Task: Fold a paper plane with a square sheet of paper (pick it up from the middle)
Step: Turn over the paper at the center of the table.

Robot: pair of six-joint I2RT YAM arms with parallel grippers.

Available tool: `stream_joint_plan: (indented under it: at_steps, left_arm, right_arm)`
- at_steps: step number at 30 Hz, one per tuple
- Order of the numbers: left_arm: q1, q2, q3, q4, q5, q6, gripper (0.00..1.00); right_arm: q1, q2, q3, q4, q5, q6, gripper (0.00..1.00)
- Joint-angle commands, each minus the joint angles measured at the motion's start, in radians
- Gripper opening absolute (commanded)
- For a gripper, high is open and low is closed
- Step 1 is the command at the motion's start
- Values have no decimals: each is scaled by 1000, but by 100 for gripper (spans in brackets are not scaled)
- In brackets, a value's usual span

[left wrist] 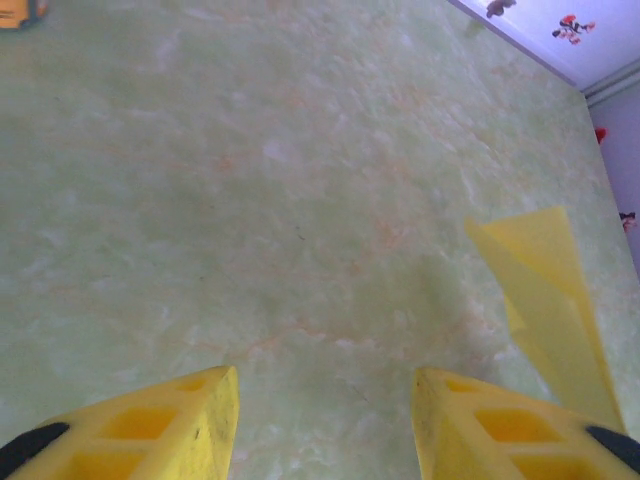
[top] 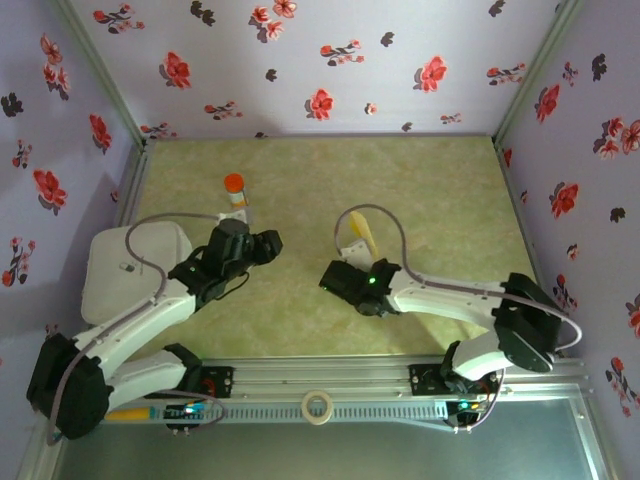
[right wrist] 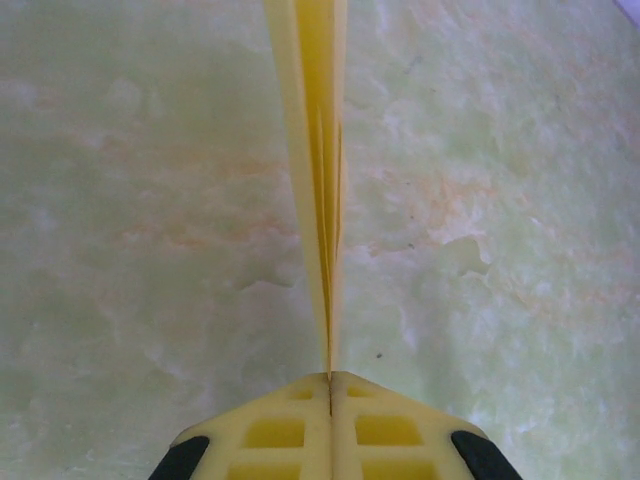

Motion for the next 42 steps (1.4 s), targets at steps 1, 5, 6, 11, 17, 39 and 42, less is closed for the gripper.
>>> stream_joint_plan:
  at_steps: [1, 5, 6, 11, 17, 39, 42]
  left_arm:
    - [13, -48, -32, -22, -52, -20, 48]
    - [21, -75, -56, -19, -66, -38, 47]
    - [21, -78, -57, -20, -66, -38, 47]
    - [24, -78, -51, -31, -61, -32, 45]
    - [26, -73, -50, -33, -52, -37, 45]
    - [-39, 278, 47, 162, 260, -76, 27]
    - [-42, 303, 51, 170, 270, -85, 27]
  right_arm:
    - [49, 67, 39, 33, 19, -74, 8]
    - [91, 174, 91, 40, -75, -125, 13]
    - [101, 195, 105, 38, -84, -122, 14]
    - [102, 206, 92, 130, -281, -156, 25]
    - [67, 104, 61, 219, -470, -103, 46]
    - [-447, 59, -204, 658, -1094, 260, 16]
    - [-451, 104, -201, 645, -1081, 299, 14]
